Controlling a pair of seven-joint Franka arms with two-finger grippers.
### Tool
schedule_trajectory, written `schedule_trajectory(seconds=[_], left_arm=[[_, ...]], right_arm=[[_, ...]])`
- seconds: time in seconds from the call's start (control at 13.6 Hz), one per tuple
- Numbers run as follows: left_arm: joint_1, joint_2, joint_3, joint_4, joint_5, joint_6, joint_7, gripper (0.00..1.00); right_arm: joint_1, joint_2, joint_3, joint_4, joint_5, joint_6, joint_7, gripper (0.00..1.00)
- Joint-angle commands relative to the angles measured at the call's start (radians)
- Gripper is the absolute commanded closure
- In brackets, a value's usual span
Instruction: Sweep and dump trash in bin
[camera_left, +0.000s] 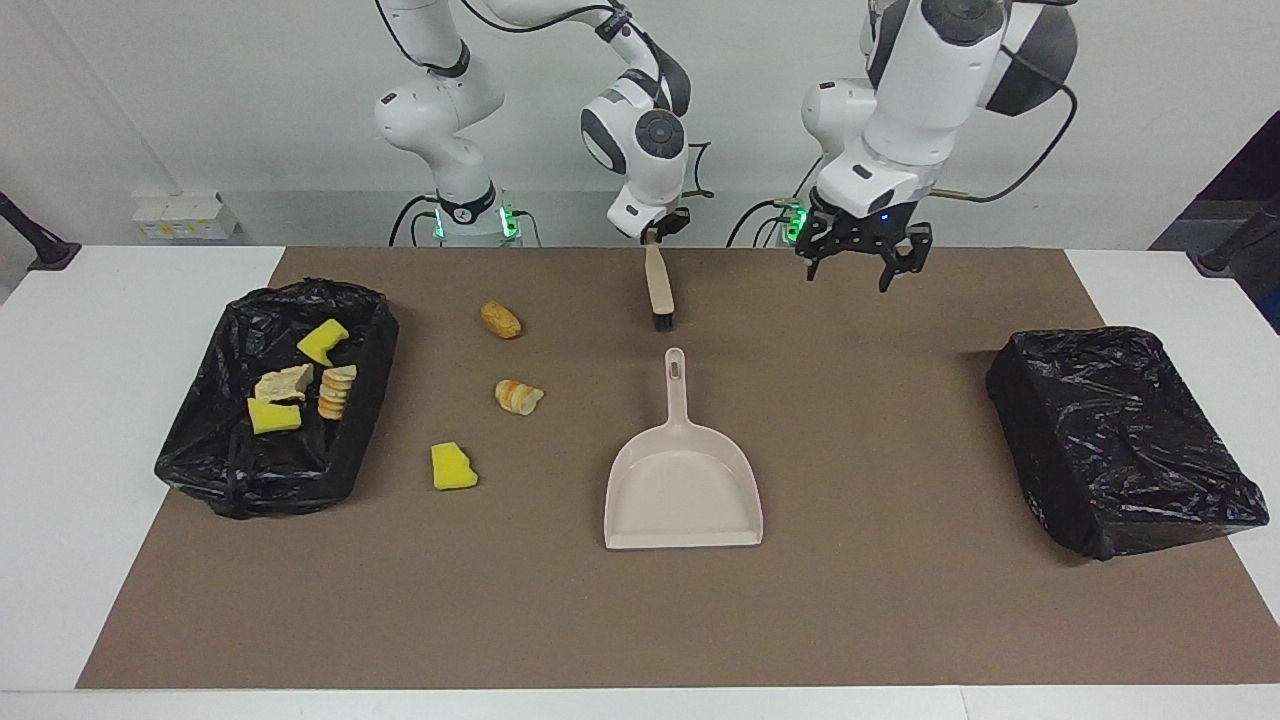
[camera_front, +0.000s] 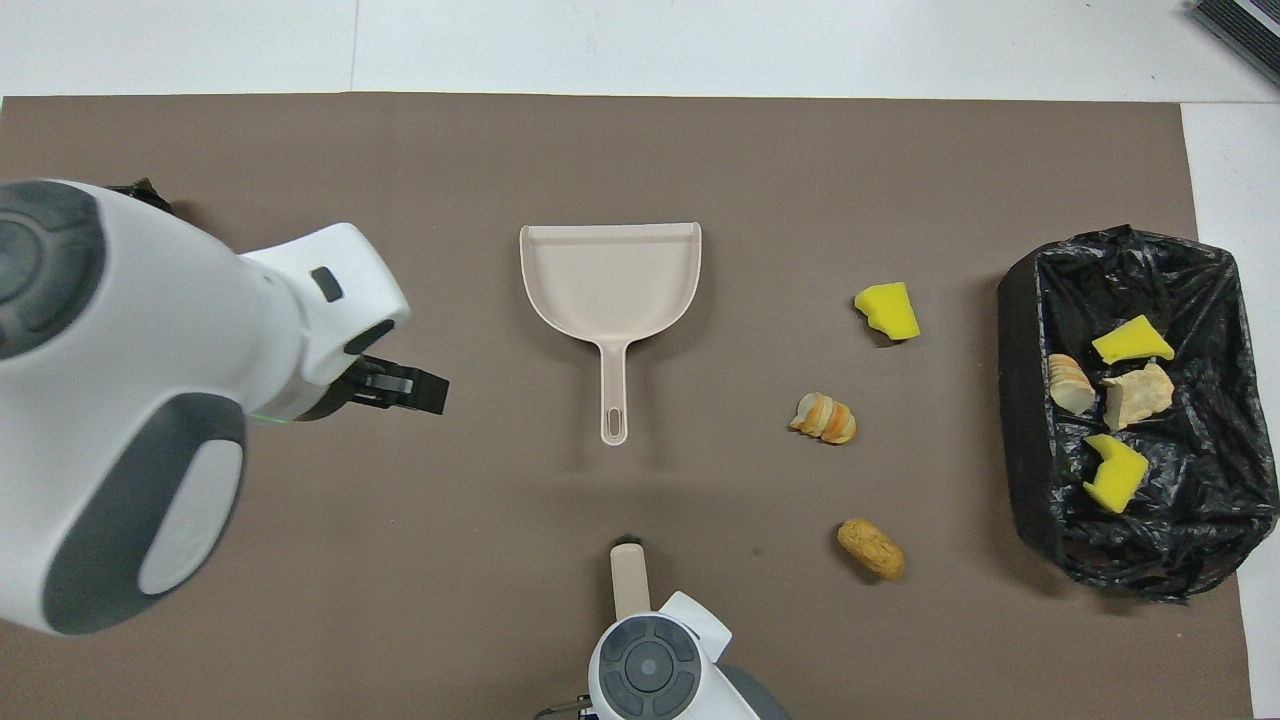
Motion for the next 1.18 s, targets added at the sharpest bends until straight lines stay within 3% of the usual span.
schedule_trajectory(seconds=[0.0,0.29,0.52,0.74,1.1], left_arm=[[0.003,0.009,-0.052,-0.077,-0.020,0.126,-0.046,0.00],[-0.032,0.169,-0.147,-0.079,0.003,0.290,-0.254,0.00],[-0.075,0.270,-0.179,-0.074,0.089,0.345,-0.348,0.00],[-0.095,0.358,-0.196,-0.068,0.159,0.452,-0.453,0.00],[-0.101,0.460,-0.196,-0.015,0.267,0.486,-0.515,0.00]], right_arm=[[-0.004,-0.005,-0.004,0.003,0.024,0.001,0.029,1.00],[-0.136,-0.152,-0.012,0.001,0.019,-0.176,0.000,1.00],[-0.286,-0.203,-0.012,0.018,-0.077,-0.250,-0.019,1.00],[-0.424,-0.173,-0.012,0.087,-0.226,-0.288,-0.057,1.00],[-0.583,-0.021,-0.012,0.281,-0.459,-0.368,-0.223,1.00]])
